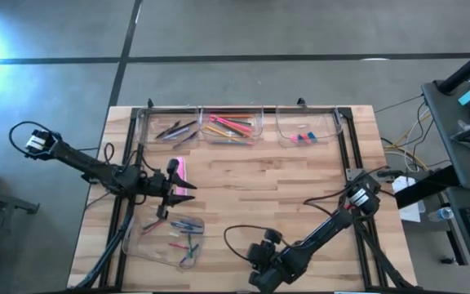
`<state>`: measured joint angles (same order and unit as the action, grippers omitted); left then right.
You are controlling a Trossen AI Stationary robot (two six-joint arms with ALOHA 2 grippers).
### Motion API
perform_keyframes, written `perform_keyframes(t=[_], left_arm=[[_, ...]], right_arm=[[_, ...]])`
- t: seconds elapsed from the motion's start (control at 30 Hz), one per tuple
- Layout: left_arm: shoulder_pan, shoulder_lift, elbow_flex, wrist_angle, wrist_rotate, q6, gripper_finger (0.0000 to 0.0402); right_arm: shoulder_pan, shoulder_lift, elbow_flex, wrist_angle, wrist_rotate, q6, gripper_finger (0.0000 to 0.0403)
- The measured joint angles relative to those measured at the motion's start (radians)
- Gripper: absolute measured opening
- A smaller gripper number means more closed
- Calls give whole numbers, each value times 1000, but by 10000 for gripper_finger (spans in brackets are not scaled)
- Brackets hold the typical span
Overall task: Sort crayons/erasers/pens/pencils in bins
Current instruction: Put the orange eraser into the top right transparent bin
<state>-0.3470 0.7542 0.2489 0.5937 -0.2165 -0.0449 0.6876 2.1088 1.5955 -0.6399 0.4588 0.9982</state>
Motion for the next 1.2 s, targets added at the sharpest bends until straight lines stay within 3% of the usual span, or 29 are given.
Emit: perform_keyframes(t=[1.2], left_arm=[[0, 11, 0, 25, 0, 4, 123]], right_arm=[[1, -6, 1, 33, -24, 57, 127]])
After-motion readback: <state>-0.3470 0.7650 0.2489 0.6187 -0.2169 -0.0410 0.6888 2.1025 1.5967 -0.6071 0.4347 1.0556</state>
